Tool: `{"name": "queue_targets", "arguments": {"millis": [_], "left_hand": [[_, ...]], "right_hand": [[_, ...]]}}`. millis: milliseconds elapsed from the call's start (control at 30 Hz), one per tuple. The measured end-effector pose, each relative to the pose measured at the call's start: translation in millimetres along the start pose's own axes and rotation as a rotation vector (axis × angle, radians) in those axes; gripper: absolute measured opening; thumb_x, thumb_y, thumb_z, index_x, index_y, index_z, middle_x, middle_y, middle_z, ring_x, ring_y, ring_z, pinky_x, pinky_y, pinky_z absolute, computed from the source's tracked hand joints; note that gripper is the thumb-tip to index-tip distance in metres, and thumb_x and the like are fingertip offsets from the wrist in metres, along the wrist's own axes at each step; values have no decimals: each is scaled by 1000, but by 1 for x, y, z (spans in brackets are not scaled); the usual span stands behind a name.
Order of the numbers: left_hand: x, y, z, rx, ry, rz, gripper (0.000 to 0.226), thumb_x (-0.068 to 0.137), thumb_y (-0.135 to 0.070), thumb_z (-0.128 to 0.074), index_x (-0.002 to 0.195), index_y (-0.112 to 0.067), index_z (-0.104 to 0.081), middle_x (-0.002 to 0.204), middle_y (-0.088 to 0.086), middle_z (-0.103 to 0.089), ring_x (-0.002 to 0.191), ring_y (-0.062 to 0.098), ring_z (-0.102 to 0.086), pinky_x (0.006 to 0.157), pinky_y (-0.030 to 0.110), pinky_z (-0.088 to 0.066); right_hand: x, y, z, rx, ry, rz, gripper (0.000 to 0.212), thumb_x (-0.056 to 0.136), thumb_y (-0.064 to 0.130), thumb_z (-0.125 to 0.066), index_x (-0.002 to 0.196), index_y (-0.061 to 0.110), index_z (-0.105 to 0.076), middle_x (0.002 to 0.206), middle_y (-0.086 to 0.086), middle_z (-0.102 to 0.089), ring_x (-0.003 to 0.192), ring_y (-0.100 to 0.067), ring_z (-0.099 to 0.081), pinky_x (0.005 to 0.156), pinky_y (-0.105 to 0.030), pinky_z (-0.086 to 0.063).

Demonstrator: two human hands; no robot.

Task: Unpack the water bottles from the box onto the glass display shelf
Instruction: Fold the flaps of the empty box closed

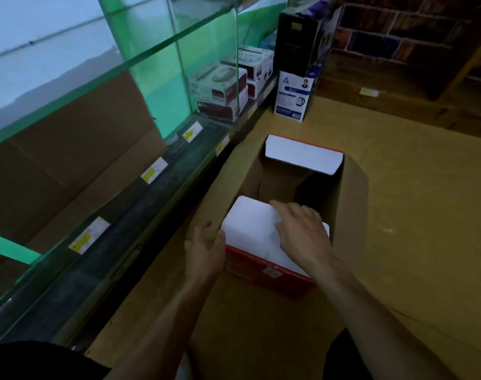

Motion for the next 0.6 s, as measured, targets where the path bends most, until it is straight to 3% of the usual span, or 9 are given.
{"name": "queue_targets", "arguments": {"millis": [100, 300, 467, 600], "left_hand": [[7, 3, -7, -25, 62, -12, 50, 101, -48, -53, 148, -41, -39, 158, 4, -39, 134, 30, -50, 102, 50, -51], [13, 14, -12, -289, 20, 88, 48, 99, -29, -63, 145, -31, -50, 157, 3, -40, 136, 30, -47, 99, 43, -48], [7, 19, -8, -551, -83, 161, 33, 99, -13, -62, 131, -18, -60, 136, 6, -57, 110, 21, -60, 83, 33, -54], [-2, 12, 8, -632, -231, 92, 48, 92, -8, -70, 127, -30, -46, 131, 2, -56, 113, 20, -59, 91, 40, -56]], "right_hand": [[-1, -10, -20, -42, 45, -27, 61, 105, 23, -50, 162, 22, -28, 162, -7, -37, 147, -29, -34, 123, -40, -22], [-18, -6, -58, 35, 197, -44, 57, 109, 30, -42, 162, 25, -25, 172, -7, -14, 158, -26, -13, 127, -37, -13], [-29, 20, -62, 122, 237, 29, 54, 110, 35, -41, 162, 27, -29, 172, 0, -19, 158, -20, -17, 127, -35, -13], [-26, 38, -60, 289, 265, 35, 54, 108, 36, -48, 160, 29, -34, 168, 4, -28, 155, -16, -20, 125, -34, -19]]}}
Point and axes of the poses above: each hand's wrist, its own x-axis towards the middle knuckle, its own z-axis out of the back of the hand, y = z × x, the point moved 8 cm from there along x, towards the middle knuckle
